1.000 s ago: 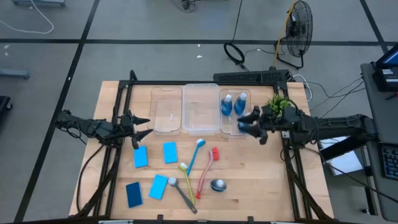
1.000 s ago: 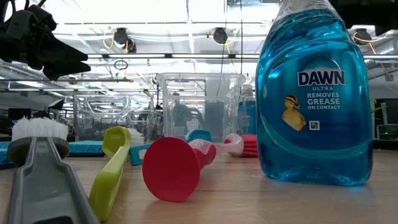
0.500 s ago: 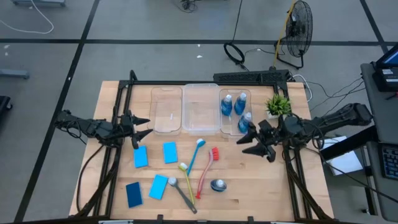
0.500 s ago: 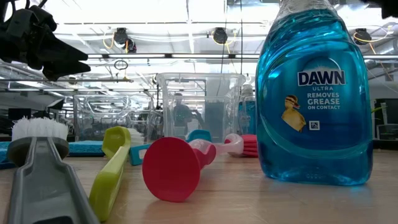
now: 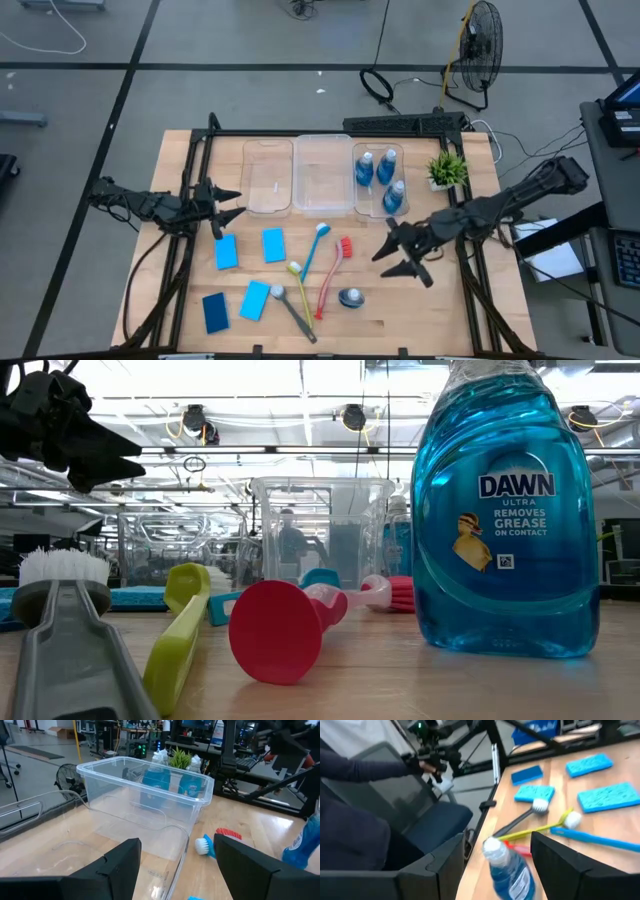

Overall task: Pick & Place Kitchen Sink Supplies
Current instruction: Put the blue dishwashing liquid bottle into the right transparent bin

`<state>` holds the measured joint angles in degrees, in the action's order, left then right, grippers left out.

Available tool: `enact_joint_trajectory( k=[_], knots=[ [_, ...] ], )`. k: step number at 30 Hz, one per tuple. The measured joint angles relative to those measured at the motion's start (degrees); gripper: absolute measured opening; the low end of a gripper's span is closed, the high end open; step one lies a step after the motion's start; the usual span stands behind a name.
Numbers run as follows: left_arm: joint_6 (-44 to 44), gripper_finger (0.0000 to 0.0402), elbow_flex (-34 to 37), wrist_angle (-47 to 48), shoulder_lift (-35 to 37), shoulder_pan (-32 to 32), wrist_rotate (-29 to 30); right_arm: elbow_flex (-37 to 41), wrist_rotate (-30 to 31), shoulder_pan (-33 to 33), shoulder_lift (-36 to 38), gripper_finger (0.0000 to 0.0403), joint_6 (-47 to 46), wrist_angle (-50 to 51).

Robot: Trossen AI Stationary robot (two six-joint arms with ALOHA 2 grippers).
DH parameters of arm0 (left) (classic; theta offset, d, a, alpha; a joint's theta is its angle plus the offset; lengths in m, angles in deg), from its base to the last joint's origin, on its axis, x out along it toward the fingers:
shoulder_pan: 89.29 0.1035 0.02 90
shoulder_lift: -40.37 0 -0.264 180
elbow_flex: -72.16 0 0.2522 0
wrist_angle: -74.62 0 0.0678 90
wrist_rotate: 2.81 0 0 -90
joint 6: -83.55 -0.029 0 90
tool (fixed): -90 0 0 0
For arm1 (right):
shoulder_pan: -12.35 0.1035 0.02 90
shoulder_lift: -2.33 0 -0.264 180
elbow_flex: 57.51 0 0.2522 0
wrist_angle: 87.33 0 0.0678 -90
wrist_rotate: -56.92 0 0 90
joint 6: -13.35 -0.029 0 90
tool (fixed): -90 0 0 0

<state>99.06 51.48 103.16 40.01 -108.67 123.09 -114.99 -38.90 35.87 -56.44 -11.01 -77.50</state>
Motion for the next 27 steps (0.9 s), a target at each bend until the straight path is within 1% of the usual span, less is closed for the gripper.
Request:
enact_joint_trajectory(
  k=[10,12,16,19,24,27],
  knots=[
    [0.0,0.0253,0.0,0.1,0.0,0.0,0.0,-5.0,0.1,4.9,-8.9,0.0212,-0.9,3.8],
    [-0.2,0.0253,0.0,0.2,0.0,0.0,-0.4,-6.6,1.0,5.7,-10.9,0.0212,-0.9,4.7],
    [-0.4,0.0253,0.0,0.6,0.0,0.0,-3.0,-10.3,3.2,6.8,-14.6,0.0203,-0.5,9.8],
    [-0.4,0.0253,0.0,1.2,0.0,0.0,-5.7,-12.8,4.4,7.3,-17.0,0.0192,0.0,11.8],
    [-0.3,0.0253,0.0,2.8,0.0,0.0,-10.7,-15.2,4.5,7.4,-20.3,0.0177,0.0,12.4],
    [0.1,0.0253,0.0,3.2,0.0,0.0,-12.0,-15.3,4.6,7.2,-20.8,0.0171,0.2,12.7]
  ],
)
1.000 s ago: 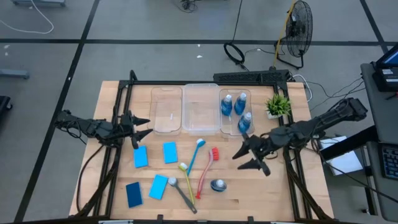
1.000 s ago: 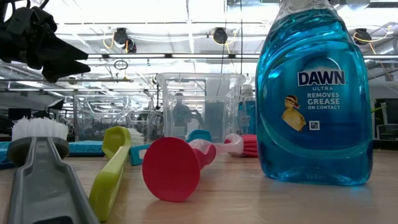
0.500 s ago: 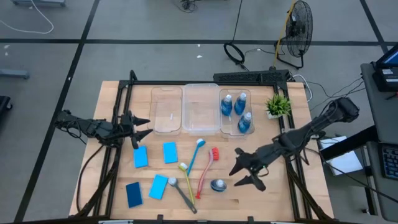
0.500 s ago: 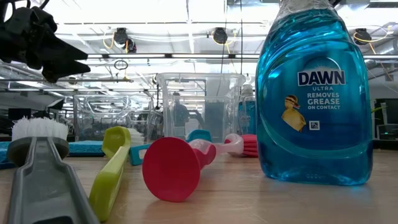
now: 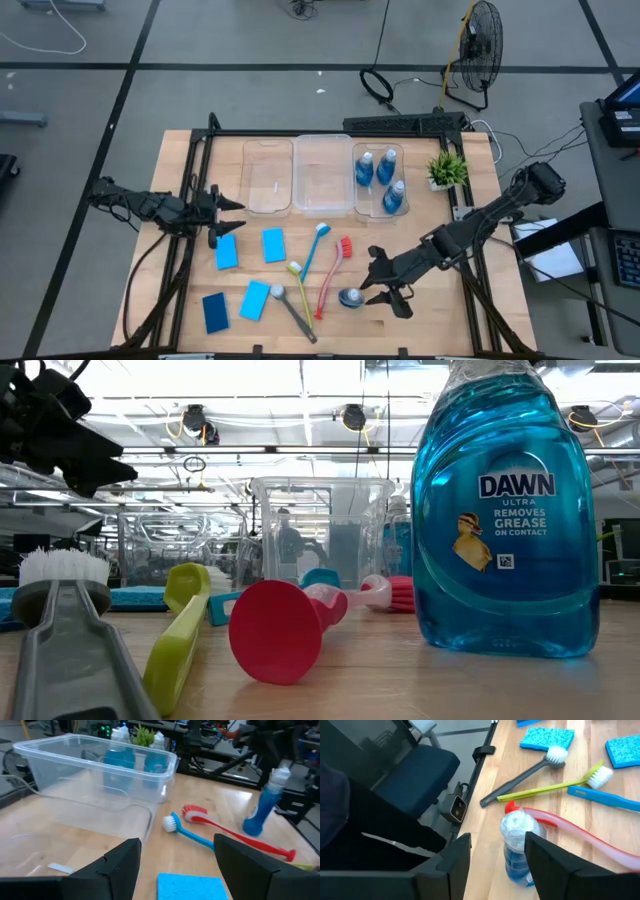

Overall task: Pick & Place Kitchen Sink Supplies
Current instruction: Put the blue dishwashing liquid bottle into the right transparent bin

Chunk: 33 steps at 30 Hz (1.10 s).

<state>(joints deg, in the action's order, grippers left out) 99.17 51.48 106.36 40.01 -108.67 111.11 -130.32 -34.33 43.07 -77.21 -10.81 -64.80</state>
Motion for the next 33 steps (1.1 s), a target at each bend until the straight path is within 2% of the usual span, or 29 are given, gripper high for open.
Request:
enact_joint_trajectory(
  k=[10,24,33],
  knots=[
    [-0.3,0.0253,0.0,0.0,0.0,0.0,-0.1,0.0,-0.4,-2.0,2.3,0.0157,2.2,1.4],
    [-0.4,0.0253,0.0,0.3,0.0,0.0,0.0,0.0,-0.4,-2.2,2.3,0.016,2.4,1.4],
    [-0.4,0.0253,0.0,0.3,0.0,0.0,0.0,0.0,-0.2,-2.2,2.3,0.0186,0.9,1.4]
  ],
)
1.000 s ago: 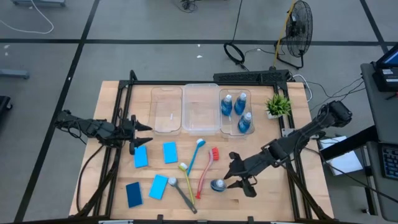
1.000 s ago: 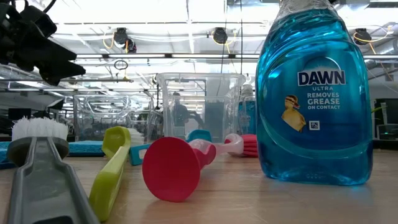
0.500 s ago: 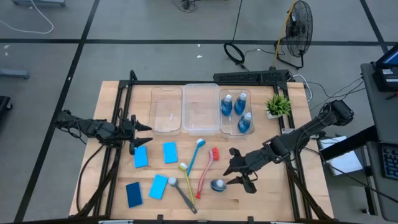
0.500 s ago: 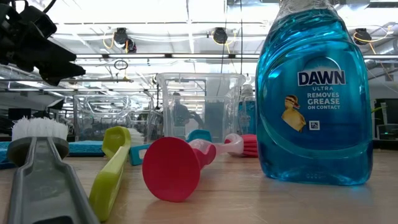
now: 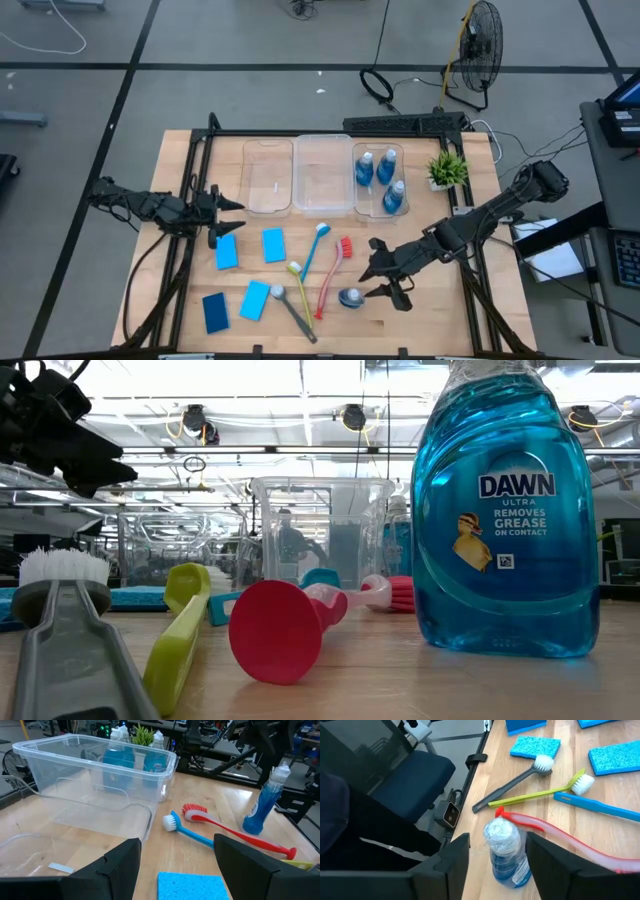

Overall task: Pick & Place Kitchen Sink Supplies
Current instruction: Put the blue dishwashing liquid bottle into the right transparent bin

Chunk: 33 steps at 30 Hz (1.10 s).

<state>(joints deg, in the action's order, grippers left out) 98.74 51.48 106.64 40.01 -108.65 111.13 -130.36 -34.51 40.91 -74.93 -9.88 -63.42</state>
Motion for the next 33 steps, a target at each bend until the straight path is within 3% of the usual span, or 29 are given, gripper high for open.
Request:
enact_joint_trajectory(
  k=[5,13,22,33],
  knots=[
    [0.0,0.0253,0.0,0.0,0.0,0.0,0.0,0.0,3.2,0.0,0.0,0.0239,-1.8,0.5],
    [0.0,0.0253,0.0,0.0,0.0,0.0,0.0,0.1,3.0,0.7,-2.0,0.0321,-3.5,0.6],
    [0.2,0.0253,0.0,-0.1,0.0,0.0,0.0,2.7,3.1,1.9,-2.2,0.033,-3.1,0.0],
    [0.3,0.0253,0.0,-0.1,0.0,0.0,0.0,9.3,3.3,1.8,-2.2,0.0333,-3.6,-11.5]
  ],
)
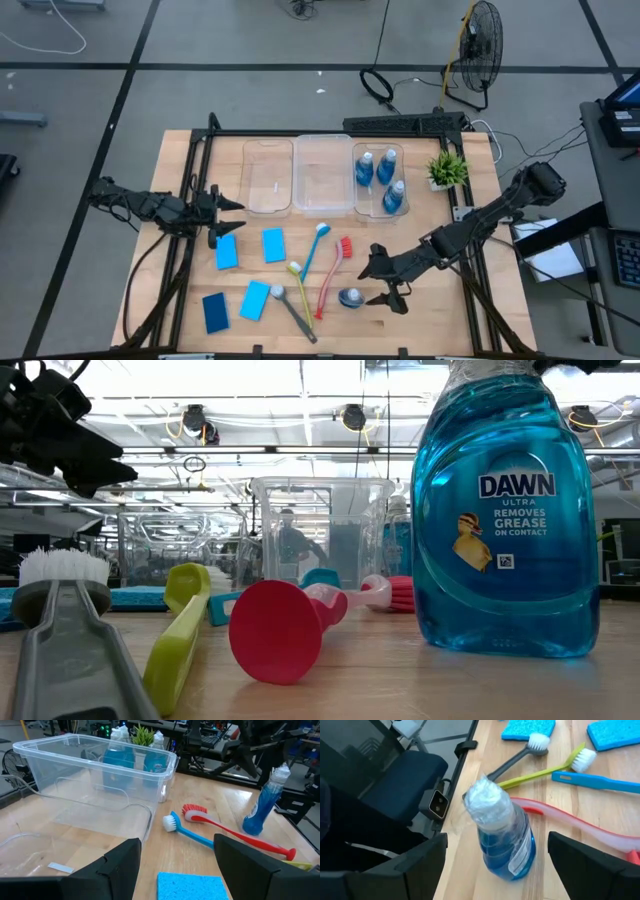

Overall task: Pick & Place Kitchen Sink Supplies
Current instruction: Put the blue dishwashing liquid bottle into the right transparent bin

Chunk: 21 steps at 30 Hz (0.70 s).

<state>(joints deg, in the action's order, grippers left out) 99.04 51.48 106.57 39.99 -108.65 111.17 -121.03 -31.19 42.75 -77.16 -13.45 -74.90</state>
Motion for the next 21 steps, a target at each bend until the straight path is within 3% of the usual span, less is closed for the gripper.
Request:
enact_joint_trajectory(
  k=[8,21],
  knots=[
    [0.0,0.0253,0.0,0.0,0.0,0.0,0.0,0.9,2.9,0.0,0.0,0.0334,-0.6,-1.0],
    [0.0,0.0253,0.0,0.0,0.0,0.0,0.0,1.0,1.1,0.0,-6.9,0.0334,-0.8,-8.0]
  ],
)
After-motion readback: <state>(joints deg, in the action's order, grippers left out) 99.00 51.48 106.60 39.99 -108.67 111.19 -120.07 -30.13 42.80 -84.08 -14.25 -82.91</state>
